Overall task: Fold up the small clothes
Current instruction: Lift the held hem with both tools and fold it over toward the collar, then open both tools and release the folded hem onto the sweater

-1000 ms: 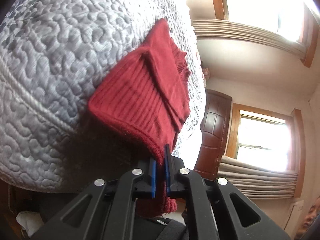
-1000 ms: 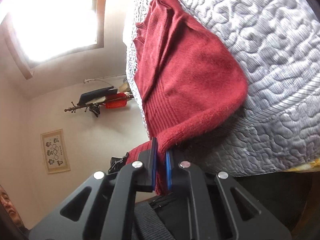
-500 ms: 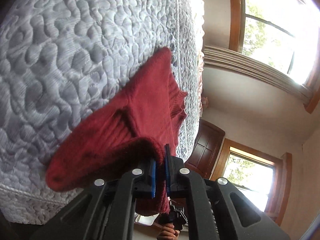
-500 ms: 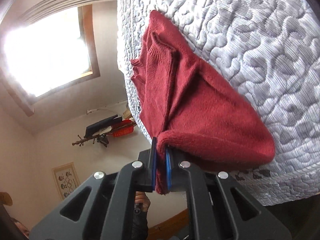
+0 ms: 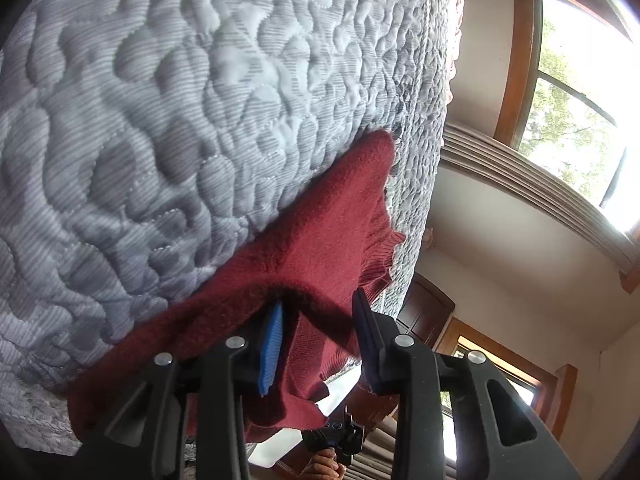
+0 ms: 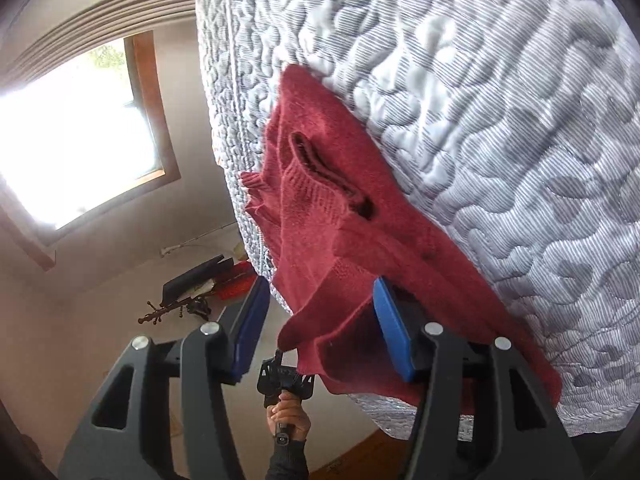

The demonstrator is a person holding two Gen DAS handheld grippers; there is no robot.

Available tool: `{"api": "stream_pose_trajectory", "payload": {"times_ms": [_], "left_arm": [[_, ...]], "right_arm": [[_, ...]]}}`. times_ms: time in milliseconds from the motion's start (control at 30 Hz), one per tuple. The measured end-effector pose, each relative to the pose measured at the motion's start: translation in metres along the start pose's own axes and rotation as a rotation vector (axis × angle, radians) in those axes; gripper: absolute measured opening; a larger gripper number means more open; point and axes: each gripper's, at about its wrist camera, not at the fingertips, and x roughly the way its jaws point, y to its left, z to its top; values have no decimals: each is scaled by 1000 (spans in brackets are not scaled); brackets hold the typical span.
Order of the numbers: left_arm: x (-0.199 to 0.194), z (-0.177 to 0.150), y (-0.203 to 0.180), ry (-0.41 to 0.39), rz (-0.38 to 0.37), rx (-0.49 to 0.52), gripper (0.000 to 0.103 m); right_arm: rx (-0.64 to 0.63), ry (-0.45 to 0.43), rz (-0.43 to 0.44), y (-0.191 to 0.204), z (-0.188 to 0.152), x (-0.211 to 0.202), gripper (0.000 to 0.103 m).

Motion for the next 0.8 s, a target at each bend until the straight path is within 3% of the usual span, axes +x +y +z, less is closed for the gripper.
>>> {"api": "stream_pose_trajectory", "payload": {"times_ms": [133, 200, 333, 400, 433, 467, 533, 667, 800], "left_arm": [[0, 4, -12, -17, -29, 10, 33], [0, 5, -18, -14, -43, 23, 34], [-3, -3, -33, 7, -33, 99, 34], [-6, -9, -34, 6, -23, 128, 36], [-8, -10, -31, 6, -24, 130, 37], [-10, -13, -25, 10, -25, 124, 37], [-9, -15, -12, 13, -31, 102, 39], [7, -15, 2, 39, -105, 19, 39], [30, -13, -18, 38, -174, 40, 54]], "right_arm": [[-46, -12, -6, 16, 1, -10, 58], [-108, -14, -56, 22, -4, -18, 58], [-345, 54, -275, 44, -39, -6, 58], [-454, 97, -425, 40, -64, 3, 58], [-482, 130, -458, 34, -74, 11, 57], [-483, 165, -461, 27, -81, 21, 52], [-444, 187, -413, 15, -85, 37, 50], [-348, 143, -309, 13, -63, 63, 50], [-332, 81, -220, 40, -36, 70, 55]]}}
